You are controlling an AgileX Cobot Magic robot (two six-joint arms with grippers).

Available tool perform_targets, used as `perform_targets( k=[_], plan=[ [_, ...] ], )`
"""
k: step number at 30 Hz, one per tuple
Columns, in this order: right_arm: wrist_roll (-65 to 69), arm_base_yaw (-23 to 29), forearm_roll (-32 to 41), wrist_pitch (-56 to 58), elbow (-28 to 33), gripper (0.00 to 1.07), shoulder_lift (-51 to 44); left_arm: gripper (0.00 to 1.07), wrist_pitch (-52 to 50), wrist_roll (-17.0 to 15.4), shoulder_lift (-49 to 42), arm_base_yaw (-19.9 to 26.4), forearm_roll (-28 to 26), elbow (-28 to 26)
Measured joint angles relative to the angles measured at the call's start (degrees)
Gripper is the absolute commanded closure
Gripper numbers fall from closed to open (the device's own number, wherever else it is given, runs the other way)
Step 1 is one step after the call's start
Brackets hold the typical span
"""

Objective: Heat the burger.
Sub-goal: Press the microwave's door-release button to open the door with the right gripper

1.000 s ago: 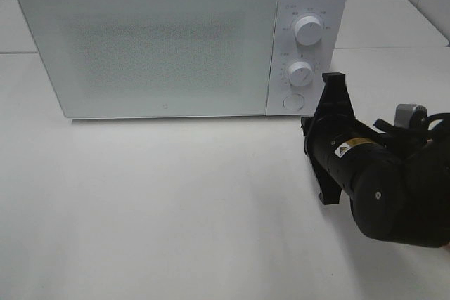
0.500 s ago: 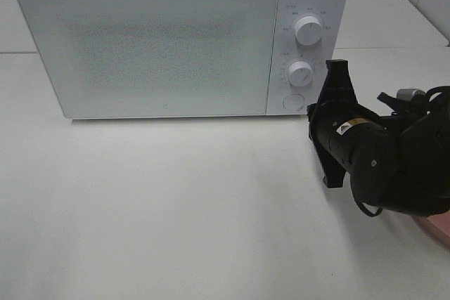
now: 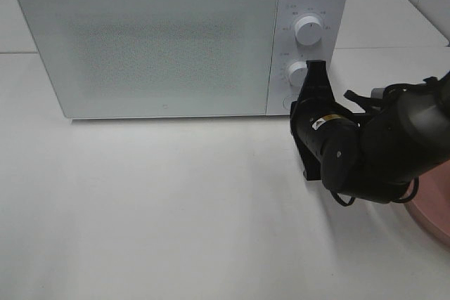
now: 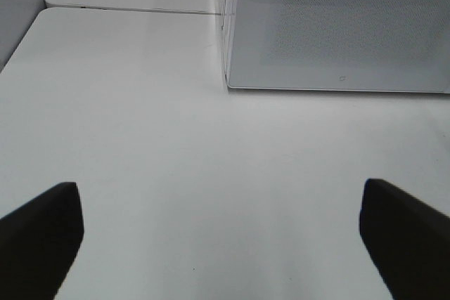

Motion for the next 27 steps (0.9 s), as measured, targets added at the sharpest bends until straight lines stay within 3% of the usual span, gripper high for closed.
perform_targets(
  k=[11,27],
  plan=[
    [1.3,-2.8,-1.5,1.3,-5.6,1.07,4.2,0.06,0.0,0.0,0.0,0.0,0.0,0.0],
    [2.2,-3.1,-0.7,2.2,-7.2,1.07,6.2,0.06,0.0,0.0,0.0,0.0,0.0,0.0]
  ],
)
